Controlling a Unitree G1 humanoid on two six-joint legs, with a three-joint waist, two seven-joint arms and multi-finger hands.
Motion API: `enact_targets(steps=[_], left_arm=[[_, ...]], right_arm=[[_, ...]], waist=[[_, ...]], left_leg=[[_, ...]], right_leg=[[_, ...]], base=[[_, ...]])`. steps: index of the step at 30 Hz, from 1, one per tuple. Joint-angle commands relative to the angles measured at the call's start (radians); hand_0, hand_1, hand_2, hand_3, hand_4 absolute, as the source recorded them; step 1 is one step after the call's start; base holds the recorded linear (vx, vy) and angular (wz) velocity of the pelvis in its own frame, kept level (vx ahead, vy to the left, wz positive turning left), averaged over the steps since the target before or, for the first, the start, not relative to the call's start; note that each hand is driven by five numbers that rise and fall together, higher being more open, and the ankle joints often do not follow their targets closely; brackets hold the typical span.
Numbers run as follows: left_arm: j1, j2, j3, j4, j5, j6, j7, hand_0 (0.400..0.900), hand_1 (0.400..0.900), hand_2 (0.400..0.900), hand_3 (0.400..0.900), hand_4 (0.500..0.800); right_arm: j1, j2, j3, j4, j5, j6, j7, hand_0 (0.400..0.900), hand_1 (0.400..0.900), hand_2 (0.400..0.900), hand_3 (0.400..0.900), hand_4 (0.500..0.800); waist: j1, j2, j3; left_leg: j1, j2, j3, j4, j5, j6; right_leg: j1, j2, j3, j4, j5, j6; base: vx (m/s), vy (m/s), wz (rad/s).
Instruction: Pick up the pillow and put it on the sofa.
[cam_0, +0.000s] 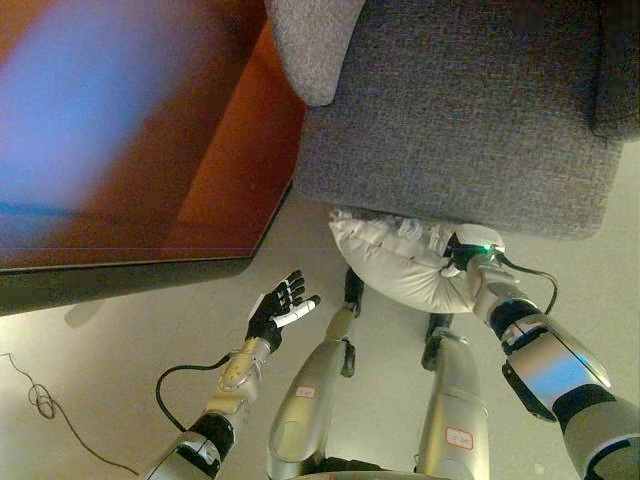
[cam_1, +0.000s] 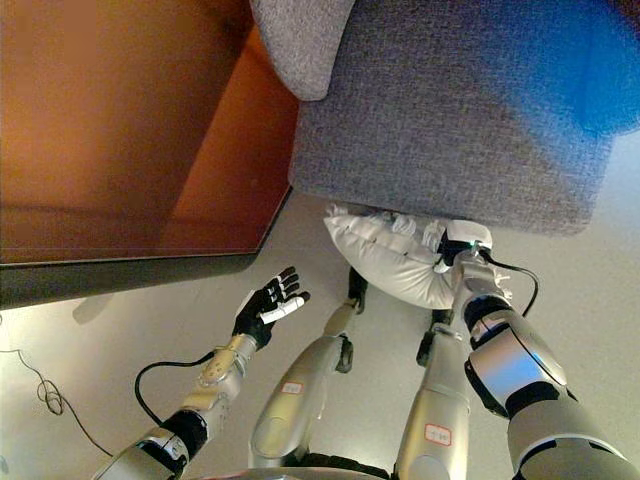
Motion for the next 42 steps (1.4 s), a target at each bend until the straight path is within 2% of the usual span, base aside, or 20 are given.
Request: enact_targets(steps=[1, 8, 14, 16, 18, 22, 24, 26, 27, 29, 36, 40, 42], left_arm=[[-0.062, 0.013, -0.007, -0.018, -0.040, -0.082, -0.005, 0.900, 0.900, 0.900, 0.900, 0.800], [-0.048, 0.035, 0.017, -0.003, -0.028, -0.062, -0.037, 0.900, 0.900, 0.900, 0.900, 0.800], [-0.024, 0.071, 0.076, 0.023, 0.028, -0.005, -0.070, 0.900, 0.900, 0.900, 0.900, 0.800], [-0.017, 0.078, 0.083, 0.018, 0.037, 0.013, -0.073, 0.900, 0.900, 0.900, 0.900, 0.800], [0.020, 0.086, 0.115, 0.003, 0.076, 0.054, -0.073, 0.900, 0.900, 0.900, 0.900, 0.800], [0.102, 0.090, 0.162, -0.023, 0.157, 0.097, -0.068, 0.900, 0.900, 0.900, 0.900, 0.800], [0.150, 0.090, 0.201, -0.029, 0.202, 0.110, -0.066, 0.900, 0.900, 0.900, 0.900, 0.800], [0.164, 0.089, 0.209, -0.032, 0.212, 0.116, -0.065, 0.900, 0.900, 0.900, 0.900, 0.800], [0.208, 0.086, 0.248, -0.029, 0.244, 0.127, -0.073, 0.900, 0.900, 0.900, 0.900, 0.800], [0.232, 0.085, 0.273, -0.024, 0.263, 0.138, -0.076, 0.900, 0.900, 0.900, 0.900, 0.800], [0.289, 0.085, 0.356, 0.007, 0.295, 0.152, -0.104, 0.900, 0.900, 0.900, 0.900, 0.800], [0.287, 0.098, 0.376, 0.033, 0.301, 0.162, -0.109, 0.900, 0.900, 0.900, 0.900, 0.800], [0.280, 0.106, 0.379, 0.042, 0.299, 0.170, -0.106, 0.900, 0.900, 0.900, 0.900, 0.800]], right_arm=[[-0.135, -0.075, 0.048, 0.024, -0.015, -0.001, -0.024, 0.400, 0.400, 0.400, 0.400, 0.500], [-0.082, -0.049, 0.035, -0.017, 0.056, -0.076, -0.066, 0.400, 0.400, 0.400, 0.400, 0.500], [0.060, -0.026, 0.003, -0.138, 0.125, -0.219, -0.099, 0.400, 0.400, 0.400, 0.400, 0.500], [0.094, -0.031, -0.001, -0.179, 0.148, -0.237, -0.102, 0.400, 0.400, 0.400, 0.400, 0.500], [0.194, -0.059, -0.020, -0.351, 0.184, -0.223, -0.075, 0.400, 0.400, 0.400, 0.400, 0.500], [0.389, -0.099, -0.082, -0.644, 0.180, -0.192, -0.041, 0.400, 0.400, 0.400, 0.400, 0.500], [0.499, -0.116, -0.135, -0.792, 0.164, -0.208, -0.016, 0.400, 0.400, 0.400, 0.400, 0.500], [0.534, -0.122, -0.151, -0.831, 0.154, -0.211, -0.005, 0.400, 0.400, 0.400, 0.400, 0.500], [0.629, -0.150, -0.209, -0.948, 0.140, -0.250, 0.030, 0.400, 0.400, 0.400, 0.400, 0.500], [0.681, -0.181, -0.253, -1.046, 0.148, -0.264, 0.068, 0.400, 0.400, 0.400, 0.400, 0.500], [0.716, -0.301, -0.443, -1.267, 0.245, -0.327, 0.201, 0.400, 0.400, 0.400, 0.400, 0.500], [0.627, -0.367, -0.511, -1.302, 0.313, -0.296, 0.234, 0.400, 0.400, 0.400, 0.400, 0.500], [0.557, -0.408, -0.519, -1.298, 0.332, -0.256, 0.226, 0.400, 0.400, 0.400, 0.400, 0.500]], waist=[[-0.002, 0.022, 0.057], [-0.003, -0.025, 0.028], [-0.002, -0.135, -0.048], [-0.003, -0.154, -0.069], [-0.009, -0.195, -0.113], [-0.026, -0.249, -0.178], [-0.044, -0.276, -0.216], [-0.046, -0.281, -0.226], [-0.060, -0.297, -0.266], [-0.069, -0.307, -0.295], [-0.086, -0.325, -0.355], [-0.079, -0.340, -0.376], [-0.070, -0.349, -0.382]], left_leg=[[0.039, -0.074, 0.051, 0.028, -0.133, 0.012], [0.102, -0.059, 0.052, 0.013, -0.152, 0.012], [0.205, -0.021, 0.055, 0.000, -0.191, 0.007], [0.226, -0.013, 0.055, -0.003, -0.197, 0.006], [0.287, 0.002, 0.059, -0.011, -0.216, 0.001], [0.370, 0.014, 0.060, -0.016, -0.242, -0.002], [0.413, 0.021, 0.060, -0.016, -0.254, 0.000], [0.429, 0.023, 0.061, -0.016, -0.258, 0.000], [0.475, 0.029, 0.066, -0.015, -0.271, 0.002], [0.504, 0.034, 0.074, -0.014, -0.280, 0.003], [0.583, 0.046, 0.089, -0.020, -0.306, 0.002], [0.600, 0.051, 0.087, -0.020, -0.315, -0.002], [0.606, 0.054, 0.081, -0.020, -0.318, -0.004]], right_leg=[[0.096, 0.018, -0.043, -0.320, 0.196, 0.036], [0.161, 0.028, -0.045, -0.338, 0.189, 0.036], [0.288, 0.048, -0.052, -0.367, 0.166, 0.041], [0.314, 0.053, -0.053, -0.377, 0.164, 0.043], [0.393, 0.063, -0.056, -0.402, 0.153, 0.046], [0.499, 0.081, -0.050, -0.436, 0.141, 0.045], [0.544, 0.091, -0.041, -0.443, 0.136, 0.045], [0.561, 0.092, -0.040, -0.446, 0.134, 0.045], [0.606, 0.099, -0.031, -0.451, 0.128, 0.046], [0.635, 0.105, -0.021, -0.453, 0.123, 0.046], [0.711, 0.117, 0.000, -0.465, 0.104, 0.045], [0.734, 0.124, -0.001, -0.470, 0.094, 0.039], [0.745, 0.126, -0.008, -0.471, 0.089, 0.036]], base=[[0.00, 0.000, 0.00], [-0.01, -0.008, -0.08], [0.05, -0.072, -0.17], [0.08, -0.067, -0.11], [0.15, -0.097, -0.11], [0.15, -0.092, -0.10], [0.14, -0.070, -0.13], [0.14, -0.040, -0.12], [0.19, -0.039, -0.17], [0.19, -0.029, -0.22], [0.09, -0.007, -0.11], [0.06, -0.030, 0.02], [0.04, -0.039, 0.07]])
